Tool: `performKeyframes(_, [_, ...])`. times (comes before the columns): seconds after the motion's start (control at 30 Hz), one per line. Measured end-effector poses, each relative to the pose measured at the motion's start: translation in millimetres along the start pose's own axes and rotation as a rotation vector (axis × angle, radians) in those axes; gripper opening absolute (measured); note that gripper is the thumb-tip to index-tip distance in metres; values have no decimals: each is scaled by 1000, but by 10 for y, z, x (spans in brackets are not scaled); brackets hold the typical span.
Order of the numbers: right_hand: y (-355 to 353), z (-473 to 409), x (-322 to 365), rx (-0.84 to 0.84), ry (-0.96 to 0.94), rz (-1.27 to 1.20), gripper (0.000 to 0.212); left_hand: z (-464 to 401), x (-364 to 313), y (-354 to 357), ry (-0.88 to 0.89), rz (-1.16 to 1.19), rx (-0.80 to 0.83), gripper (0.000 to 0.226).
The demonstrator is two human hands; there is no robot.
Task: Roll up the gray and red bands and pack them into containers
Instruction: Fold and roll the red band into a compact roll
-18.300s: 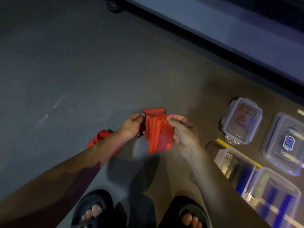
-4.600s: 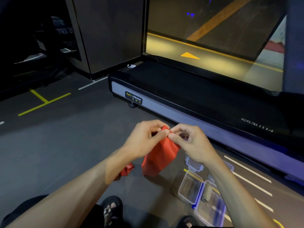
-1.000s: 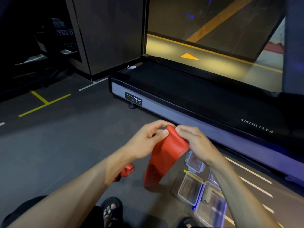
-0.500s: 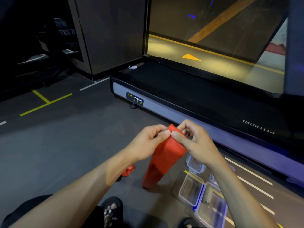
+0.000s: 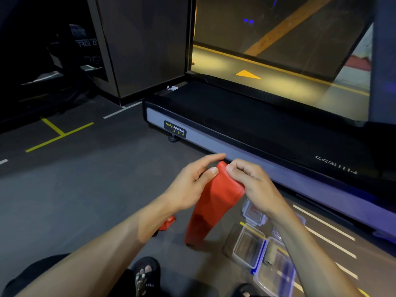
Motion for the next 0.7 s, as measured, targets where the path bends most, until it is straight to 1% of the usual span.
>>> performKeyframes(0.07, [38, -7, -18, 63, 15, -101, 35, -9, -48, 14, 37, 11, 13, 36])
performKeyframes(0.13, [73, 2, -44, 132, 42, -193, 34, -6, -56, 19, 35, 33, 19, 30])
performKeyframes(0.17, [91, 10, -61, 160, 55, -184, 34, 1, -41, 17, 16, 39, 15, 27])
performKeyframes(0.23, [110, 17, -96, 177, 57, -71, 36, 16, 20, 11, -35, 49, 4, 26])
performKeyframes(0.33, [93, 24, -94, 98, -1, 101, 22, 36, 99, -1, -86, 79, -24, 24])
performKeyframes(0.4, [70, 38, -45, 35, -56, 158, 21, 34, 112, -13, -97, 83, -45, 22])
performKeyframes(0.53, [39, 36, 2, -30, -87, 184, 18, 11, 105, -31, -101, 132, -82, 22])
performKeyframes(0.63, [7, 31, 11, -60, -75, 176, 19, 32, 112, 40, -121, 221, -39, 22])
performKeyframes(0.7, [-19, 31, 13, -68, -76, 152, 19, 47, 112, 69, -116, 233, -8, 25])
Point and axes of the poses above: each hand's wrist, its own z-axis away from the middle knuckle, its own y-axis out of the palm, x = y × z, the point moved 8 cm from there along -z, towards the middle knuckle, and after that the axes turned 10 degrees about y, right-handed, at the moved point
